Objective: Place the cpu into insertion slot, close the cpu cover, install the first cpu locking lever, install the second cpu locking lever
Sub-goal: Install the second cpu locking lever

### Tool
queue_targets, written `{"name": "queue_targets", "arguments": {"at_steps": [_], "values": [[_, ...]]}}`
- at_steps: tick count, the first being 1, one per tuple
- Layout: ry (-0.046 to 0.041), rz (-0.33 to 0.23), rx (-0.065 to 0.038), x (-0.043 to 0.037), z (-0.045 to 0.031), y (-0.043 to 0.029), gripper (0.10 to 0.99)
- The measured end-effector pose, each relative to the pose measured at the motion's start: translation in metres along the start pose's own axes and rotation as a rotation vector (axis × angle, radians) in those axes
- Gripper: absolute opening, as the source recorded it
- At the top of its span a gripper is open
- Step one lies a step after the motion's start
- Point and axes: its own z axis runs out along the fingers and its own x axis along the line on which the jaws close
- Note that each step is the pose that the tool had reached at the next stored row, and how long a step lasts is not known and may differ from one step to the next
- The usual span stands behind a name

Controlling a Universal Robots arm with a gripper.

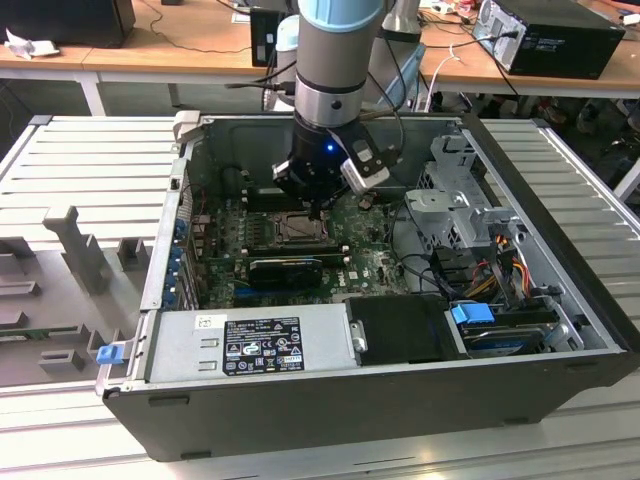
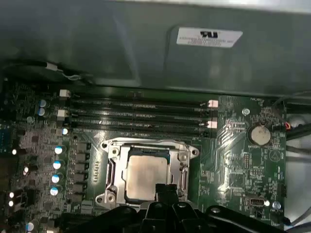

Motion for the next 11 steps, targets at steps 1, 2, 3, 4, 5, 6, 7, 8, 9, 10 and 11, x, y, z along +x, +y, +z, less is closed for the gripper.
{"name": "queue_targets", "arguments": {"at_steps": [1,2,3,4,5,6,7,8,9,10,11], "values": [[0.0,0.0,0.0,0.0002,-0.0009,-0.0025,0.106],[0.0001,0.0,0.0,0.0003,-0.0029,-0.0043,0.106],[0.0,0.0,0.0,0.0005,-0.004,-0.0066,0.106],[0.0,0.0,0.0,0.0007,-0.0043,-0.009,0.106],[0.0,0.0,-0.001,0.001,-0.0047,-0.0134,0.106],[-0.0002,0.0,-0.002,0.0015,-0.0051,-0.0209,0.106],[-0.0005,0.0,-0.029,0.0016,-0.0053,-0.024,0.106],[-0.0017,0.0,-0.07,0.0017,-0.0053,-0.0246,0.106],[0.0004,0.001,-0.081,0.0018,-0.0044,-0.0263,0.106],[0.0017,0.001,-0.08,0.0023,-0.0035,-0.0314,0.106],[0.0017,0.001,-0.08,0.0034,-0.0034,-0.0349,0.106]]}}
